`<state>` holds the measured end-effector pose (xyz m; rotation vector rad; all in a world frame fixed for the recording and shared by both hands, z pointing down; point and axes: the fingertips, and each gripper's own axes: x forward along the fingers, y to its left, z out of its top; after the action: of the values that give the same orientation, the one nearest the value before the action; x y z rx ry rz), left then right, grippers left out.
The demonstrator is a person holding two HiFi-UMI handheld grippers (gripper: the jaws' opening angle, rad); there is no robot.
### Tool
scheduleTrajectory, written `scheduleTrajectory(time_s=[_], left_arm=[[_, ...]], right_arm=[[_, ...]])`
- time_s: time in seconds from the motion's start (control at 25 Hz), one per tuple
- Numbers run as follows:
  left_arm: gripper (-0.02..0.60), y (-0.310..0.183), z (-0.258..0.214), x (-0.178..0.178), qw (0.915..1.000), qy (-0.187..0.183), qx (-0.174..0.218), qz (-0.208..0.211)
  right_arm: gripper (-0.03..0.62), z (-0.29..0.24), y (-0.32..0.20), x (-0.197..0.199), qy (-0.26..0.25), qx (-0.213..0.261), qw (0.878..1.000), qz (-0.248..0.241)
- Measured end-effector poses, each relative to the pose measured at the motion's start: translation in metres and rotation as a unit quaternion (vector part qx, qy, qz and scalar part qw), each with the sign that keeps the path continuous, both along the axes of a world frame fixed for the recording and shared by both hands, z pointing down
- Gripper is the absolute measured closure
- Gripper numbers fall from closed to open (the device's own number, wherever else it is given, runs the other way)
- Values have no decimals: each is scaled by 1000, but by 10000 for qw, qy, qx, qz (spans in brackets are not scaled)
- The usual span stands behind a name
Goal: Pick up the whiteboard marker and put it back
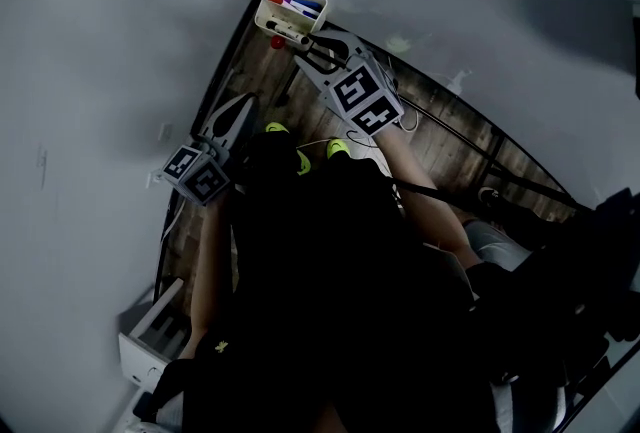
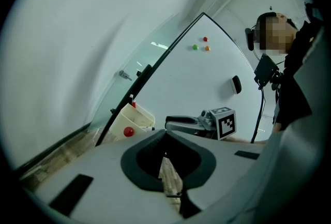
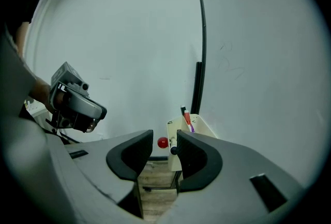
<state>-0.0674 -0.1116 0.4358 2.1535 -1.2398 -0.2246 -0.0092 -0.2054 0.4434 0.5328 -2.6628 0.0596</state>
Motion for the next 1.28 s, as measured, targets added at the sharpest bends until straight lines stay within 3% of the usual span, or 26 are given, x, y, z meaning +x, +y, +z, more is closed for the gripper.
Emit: scheduleTrajectory(time_s=[0.24, 0.56, 0.84, 1.0, 1.28], left_arm=[[566, 22, -3, -16, 9996, 67, 67, 262], [566, 61, -6, -37, 9942, 81, 186, 1059], [566, 87, -8, -53, 9903, 153, 347, 1334], [566, 97, -16, -61, 9879, 165, 474, 1467], [566, 119, -27, -84, 9844, 239, 626, 1625]], right_arm=[[457, -6, 26, -6, 35, 45, 9995, 309], [462, -21, 78, -21, -148, 72, 9942, 1062], [482, -29, 109, -25, -229, 169, 9894, 1426], [576, -35, 118, -28, -243, 250, 9864, 1607], [583, -41, 144, -39, -132, 336, 9814, 1886]])
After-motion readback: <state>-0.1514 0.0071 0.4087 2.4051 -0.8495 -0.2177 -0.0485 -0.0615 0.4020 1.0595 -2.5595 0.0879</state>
